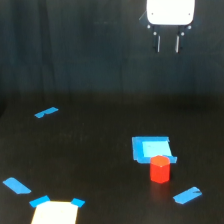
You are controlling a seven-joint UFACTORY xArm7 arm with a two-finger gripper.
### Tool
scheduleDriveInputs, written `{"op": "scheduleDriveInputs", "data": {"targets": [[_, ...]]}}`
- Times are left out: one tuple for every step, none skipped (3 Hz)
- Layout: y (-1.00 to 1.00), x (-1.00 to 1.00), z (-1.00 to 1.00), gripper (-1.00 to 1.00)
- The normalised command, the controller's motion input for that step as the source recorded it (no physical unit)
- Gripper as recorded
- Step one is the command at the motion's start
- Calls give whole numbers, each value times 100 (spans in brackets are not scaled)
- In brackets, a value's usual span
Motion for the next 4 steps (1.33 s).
{"op": "scheduleDriveInputs", "data": {"targets": [[-36,100,100,43],[-23,100,87,26],[-27,100,87,0],[-32,100,100,-64]]}}
